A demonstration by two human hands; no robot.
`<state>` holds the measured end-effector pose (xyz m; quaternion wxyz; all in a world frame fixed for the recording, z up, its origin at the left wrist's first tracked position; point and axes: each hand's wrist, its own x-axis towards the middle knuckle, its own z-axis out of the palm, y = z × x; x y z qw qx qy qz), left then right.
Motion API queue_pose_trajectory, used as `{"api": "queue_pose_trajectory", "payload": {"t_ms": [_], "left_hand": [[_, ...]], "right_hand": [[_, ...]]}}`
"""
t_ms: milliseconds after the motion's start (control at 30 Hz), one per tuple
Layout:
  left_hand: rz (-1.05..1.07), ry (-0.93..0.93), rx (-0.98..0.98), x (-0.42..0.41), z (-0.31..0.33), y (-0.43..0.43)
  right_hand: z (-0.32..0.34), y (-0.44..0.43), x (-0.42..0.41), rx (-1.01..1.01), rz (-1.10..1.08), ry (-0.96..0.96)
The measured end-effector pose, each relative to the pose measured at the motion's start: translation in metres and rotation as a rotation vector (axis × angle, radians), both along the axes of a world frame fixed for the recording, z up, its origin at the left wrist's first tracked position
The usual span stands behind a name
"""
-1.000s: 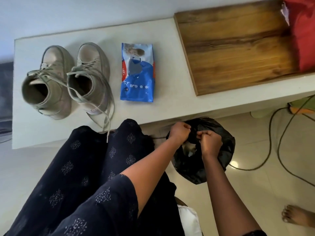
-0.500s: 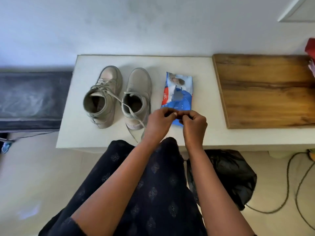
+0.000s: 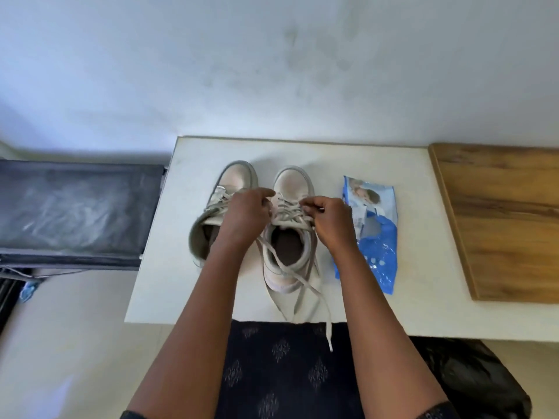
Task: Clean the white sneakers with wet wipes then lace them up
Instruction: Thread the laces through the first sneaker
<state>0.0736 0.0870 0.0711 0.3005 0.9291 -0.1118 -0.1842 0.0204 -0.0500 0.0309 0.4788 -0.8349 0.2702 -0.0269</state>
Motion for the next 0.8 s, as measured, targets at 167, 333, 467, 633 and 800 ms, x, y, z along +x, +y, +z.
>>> {"api": "queue_pose_trajectory", "payload": {"t_ms": [167, 333, 467, 633, 800], "left_hand": [[-0.004, -0.037, 0.028, 0.002, -0.011, -0.004], [0.065, -0.048, -0.018, 0.0, -0.018, -0.008], [0.075, -0.044, -0.047, 0.002, -0.016, -0.006], [0.087, -0.067, -0.008, -0.001, -0.018, -0.009], [0.104, -0.062, 0.026, -0.006, -0.018, -0.012]], "right_hand": [[-0.001, -0.013, 0.015, 0.04, 0.064, 0.058], [0.0, -0.009, 0.014, 0.023, 0.066, 0.004], [0.0, -0.009, 0.015, -0.012, 0.077, -0.03], [-0.002, -0.001, 0.019, -0.23, 0.256, 0.025], [-0.001, 0.0, 0.018, -0.174, 0.21, 0.003]]}}
